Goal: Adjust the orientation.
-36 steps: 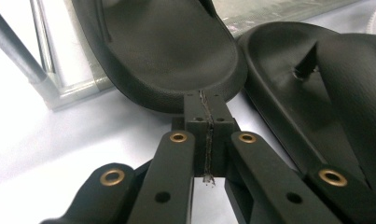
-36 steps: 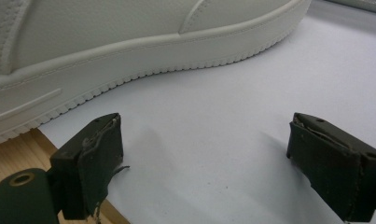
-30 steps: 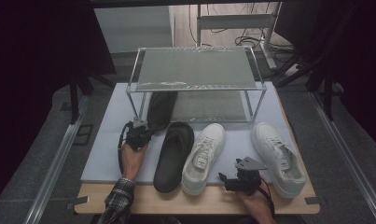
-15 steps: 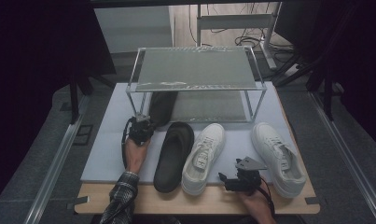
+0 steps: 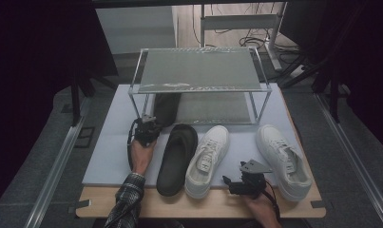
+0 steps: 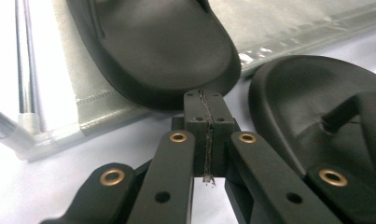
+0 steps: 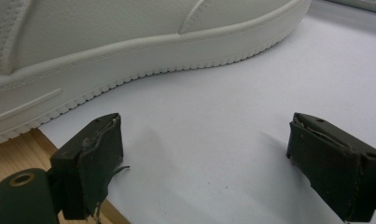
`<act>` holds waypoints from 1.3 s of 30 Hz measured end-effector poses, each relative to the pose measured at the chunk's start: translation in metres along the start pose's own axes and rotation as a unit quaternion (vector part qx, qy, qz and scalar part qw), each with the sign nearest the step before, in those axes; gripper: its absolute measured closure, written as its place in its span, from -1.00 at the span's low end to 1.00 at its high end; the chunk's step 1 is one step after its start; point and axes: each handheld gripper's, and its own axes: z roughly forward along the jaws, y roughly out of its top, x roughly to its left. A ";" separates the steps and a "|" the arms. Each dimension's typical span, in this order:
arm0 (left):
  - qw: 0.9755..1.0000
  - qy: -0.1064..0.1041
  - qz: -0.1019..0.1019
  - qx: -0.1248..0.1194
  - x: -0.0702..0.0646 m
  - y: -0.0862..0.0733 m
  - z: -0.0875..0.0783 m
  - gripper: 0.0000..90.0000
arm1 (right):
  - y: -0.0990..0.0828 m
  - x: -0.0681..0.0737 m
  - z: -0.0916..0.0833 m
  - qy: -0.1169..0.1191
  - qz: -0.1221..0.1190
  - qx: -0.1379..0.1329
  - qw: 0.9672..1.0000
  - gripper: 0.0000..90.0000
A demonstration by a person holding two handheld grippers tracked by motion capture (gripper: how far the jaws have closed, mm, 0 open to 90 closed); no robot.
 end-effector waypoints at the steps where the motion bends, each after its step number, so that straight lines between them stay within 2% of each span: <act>1: 1.000 -0.002 0.000 -0.001 0.000 0.000 -0.001 0.99 | 0.000 0.000 0.000 0.000 0.000 0.000 1.000 -0.77; 13: 0.999 -0.048 -0.003 -0.014 -0.004 -0.008 -0.028 0.98 | 0.000 0.000 0.000 0.000 0.000 0.000 1.000 -0.76; 21: 0.998 -0.062 -0.002 -0.018 -0.006 -0.020 -0.050 0.98 | 0.000 0.000 0.000 0.000 0.000 0.000 1.000 -0.76; 25: 0.997 -0.069 0.006 -0.021 -0.009 -0.026 -0.061 0.98 | 0.000 0.000 0.000 0.000 0.000 0.000 1.000 -0.76; 30: 0.996 -0.079 0.026 -0.019 -0.017 -0.035 -0.077 0.98 | 0.000 0.000 0.000 0.000 0.000 0.000 1.000 -0.77; 36: 0.995 -0.092 0.035 -0.018 -0.024 -0.044 -0.090 0.98 | 0.000 0.000 0.000 0.000 -0.001 0.000 1.000 -0.77; 39: 0.994 -0.103 0.042 -0.018 -0.033 -0.050 -0.099 0.98 | 0.000 0.000 0.000 -0.001 -0.001 0.000 1.000 -0.77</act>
